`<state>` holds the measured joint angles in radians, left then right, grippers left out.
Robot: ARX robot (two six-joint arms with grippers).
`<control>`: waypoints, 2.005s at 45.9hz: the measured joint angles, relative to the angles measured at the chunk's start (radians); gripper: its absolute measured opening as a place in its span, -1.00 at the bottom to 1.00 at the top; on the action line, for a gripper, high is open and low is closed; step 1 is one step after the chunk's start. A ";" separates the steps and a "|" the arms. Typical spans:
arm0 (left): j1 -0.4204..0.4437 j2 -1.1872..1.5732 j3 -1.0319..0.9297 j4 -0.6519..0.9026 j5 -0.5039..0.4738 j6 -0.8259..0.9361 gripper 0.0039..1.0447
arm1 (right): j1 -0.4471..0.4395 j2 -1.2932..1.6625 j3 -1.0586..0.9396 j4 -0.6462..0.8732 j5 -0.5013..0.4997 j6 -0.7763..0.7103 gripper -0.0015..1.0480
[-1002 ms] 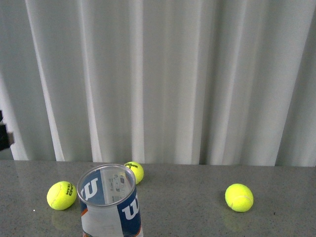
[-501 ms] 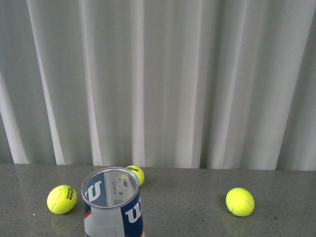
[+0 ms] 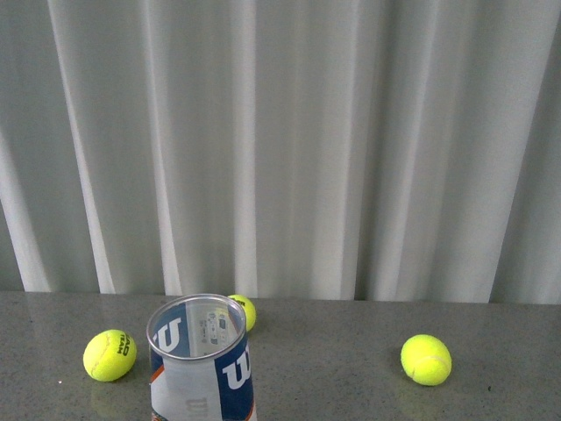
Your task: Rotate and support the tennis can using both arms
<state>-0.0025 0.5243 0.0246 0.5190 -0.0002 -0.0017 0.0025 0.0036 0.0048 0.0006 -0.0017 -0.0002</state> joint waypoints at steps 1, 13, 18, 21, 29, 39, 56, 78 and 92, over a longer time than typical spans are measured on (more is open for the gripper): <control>0.000 -0.015 0.000 -0.015 0.000 0.000 -0.93 | 0.000 0.000 0.000 0.000 0.000 0.000 0.87; 0.000 -0.134 0.000 -0.126 0.000 0.000 -0.93 | 0.000 0.000 0.000 0.000 0.000 0.000 0.87; 0.000 -0.172 0.000 -0.166 0.000 0.000 -0.93 | 0.000 0.000 0.000 0.000 0.000 0.000 0.87; 0.000 -0.199 0.000 -0.189 0.000 0.000 -0.93 | 0.000 0.000 0.000 0.000 0.000 0.000 0.87; 0.000 -0.266 0.000 -0.257 0.000 0.000 -0.93 | 0.000 0.000 0.000 0.000 0.000 0.000 0.87; 0.000 -0.332 0.000 -0.323 0.000 0.000 -0.93 | 0.000 0.000 0.000 0.000 0.000 0.000 0.87; 0.000 -0.520 0.000 -0.518 0.000 0.000 -0.93 | 0.000 0.000 0.000 0.000 0.000 0.000 0.87; 0.000 -0.521 0.000 -0.518 0.000 0.000 0.90 | 0.000 0.000 0.000 0.000 0.000 0.000 0.87; 0.000 -0.521 0.000 -0.518 0.000 0.000 0.88 | 0.000 0.000 0.000 0.000 0.000 0.000 0.87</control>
<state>-0.0025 0.0032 0.0246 0.0006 -0.0002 -0.0021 0.0025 0.0036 0.0048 0.0006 -0.0013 -0.0002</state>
